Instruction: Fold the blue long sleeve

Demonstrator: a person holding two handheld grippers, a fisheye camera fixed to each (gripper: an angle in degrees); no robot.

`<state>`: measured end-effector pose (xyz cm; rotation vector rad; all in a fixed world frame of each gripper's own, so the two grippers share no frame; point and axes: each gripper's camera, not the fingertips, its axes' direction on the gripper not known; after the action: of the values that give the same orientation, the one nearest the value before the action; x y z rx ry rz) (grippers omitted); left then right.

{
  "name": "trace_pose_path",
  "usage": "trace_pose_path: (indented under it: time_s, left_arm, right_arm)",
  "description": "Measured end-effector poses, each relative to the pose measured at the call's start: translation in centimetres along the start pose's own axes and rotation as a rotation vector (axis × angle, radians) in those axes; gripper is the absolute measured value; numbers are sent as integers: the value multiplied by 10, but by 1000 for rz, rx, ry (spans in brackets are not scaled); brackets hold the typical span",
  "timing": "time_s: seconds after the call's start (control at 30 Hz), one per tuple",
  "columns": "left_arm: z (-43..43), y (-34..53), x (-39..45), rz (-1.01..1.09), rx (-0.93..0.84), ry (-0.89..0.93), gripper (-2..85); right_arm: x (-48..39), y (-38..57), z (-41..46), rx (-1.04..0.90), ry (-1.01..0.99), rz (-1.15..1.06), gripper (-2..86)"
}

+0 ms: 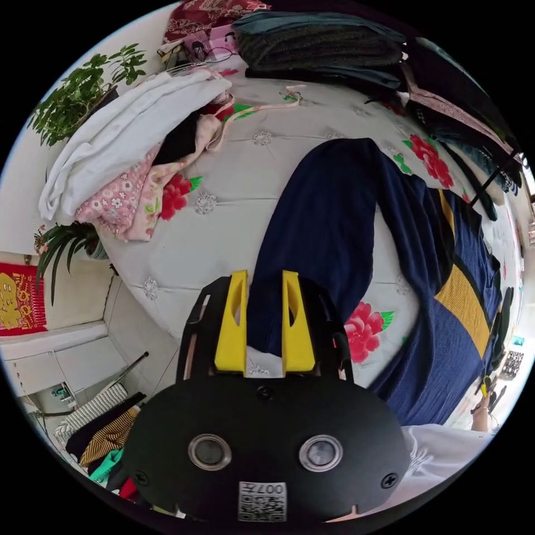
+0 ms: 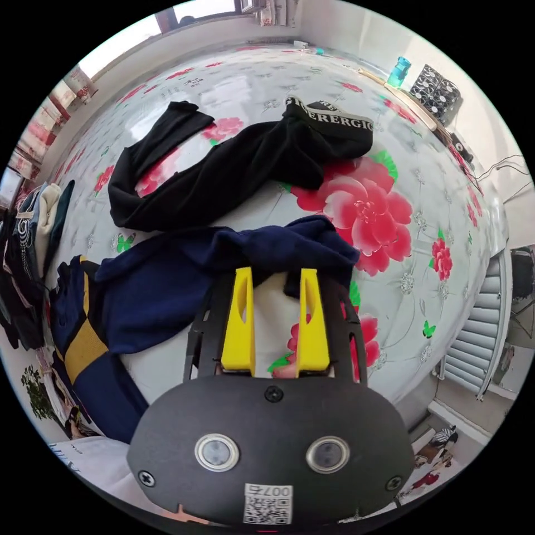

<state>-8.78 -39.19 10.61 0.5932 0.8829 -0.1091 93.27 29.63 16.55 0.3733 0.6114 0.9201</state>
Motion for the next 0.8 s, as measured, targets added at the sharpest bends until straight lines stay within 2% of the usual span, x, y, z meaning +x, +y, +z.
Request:
trace_pose_path:
  time_s: [0.1, 0.17, 0.23, 0.33, 0.4, 0.5, 0.63, 0.8]
  left_arm:
    - [-3, -24, 9, 37, -76, -58, 3]
    - [-8, -37, 13, 116, -87, -124, -5]
    - [-28, -49, -2, 80, -48, -127, -8]
    - [-79, -62, -37, -4, 89, -8, -9]
    - [-121, -61, -59, -33, 208, 49, -10]
    - [-179, -41, -96, -106, 390, 120, -10]
    - [-237, -9, -142, -187, 549, 180, -10]
    - [-282, 12, -129, -36, 663, 318, -10]
  right_arm:
    - [6, -20, -25, -11, 132, -3, 32]
    - [37, -24, -77, 166, 178, 132, 27]
    - [62, -26, -104, 225, 242, 260, 32]
    - [81, -34, -119, 123, 108, 192, 47]
    - [73, -23, -130, 146, 73, 178, 54]
    - [28, 17, -144, 211, -91, 51, 63]
    - [-71, 104, -141, 169, -266, -226, 71]
    - [-163, 204, -137, 74, -437, -490, 75]
